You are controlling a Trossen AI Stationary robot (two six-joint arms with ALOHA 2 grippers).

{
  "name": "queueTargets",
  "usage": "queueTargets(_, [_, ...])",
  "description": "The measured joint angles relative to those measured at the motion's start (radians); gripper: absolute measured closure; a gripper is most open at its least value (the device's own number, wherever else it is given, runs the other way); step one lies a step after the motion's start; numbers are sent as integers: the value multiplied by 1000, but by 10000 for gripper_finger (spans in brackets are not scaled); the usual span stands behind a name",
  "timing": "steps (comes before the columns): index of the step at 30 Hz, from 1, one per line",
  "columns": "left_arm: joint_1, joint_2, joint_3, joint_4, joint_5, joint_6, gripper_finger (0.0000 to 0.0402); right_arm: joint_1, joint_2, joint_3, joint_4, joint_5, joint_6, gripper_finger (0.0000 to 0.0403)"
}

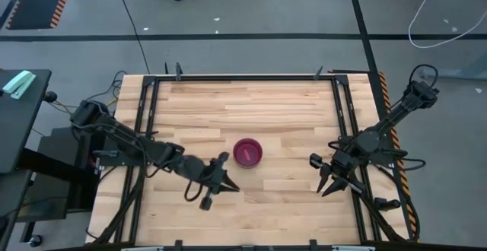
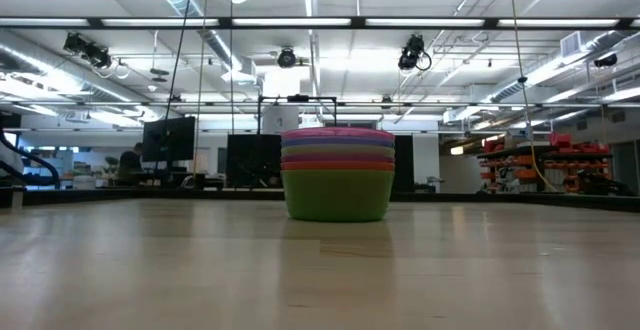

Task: Nest bowls inside each other
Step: Return to Home Position

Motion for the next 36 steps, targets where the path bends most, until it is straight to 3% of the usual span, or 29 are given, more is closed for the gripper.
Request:
queueTargets(11, [201,-126,1,-87,40,-11,374,-2,-156,-15,-15,-80,-38,321])
queueTargets(20, [272,-341,0,-204,42,-14,368,-2,-380,-14,-88,-130,-59,321])
queueTargets(26, [293,-494,0,-279,30,-39,378,-2,-518,-13,-91,-200,-25,321])
queueTargets(36, [265,-645,0,-349,24,-25,371,-2,-625,-13,-84,-206,2,321])
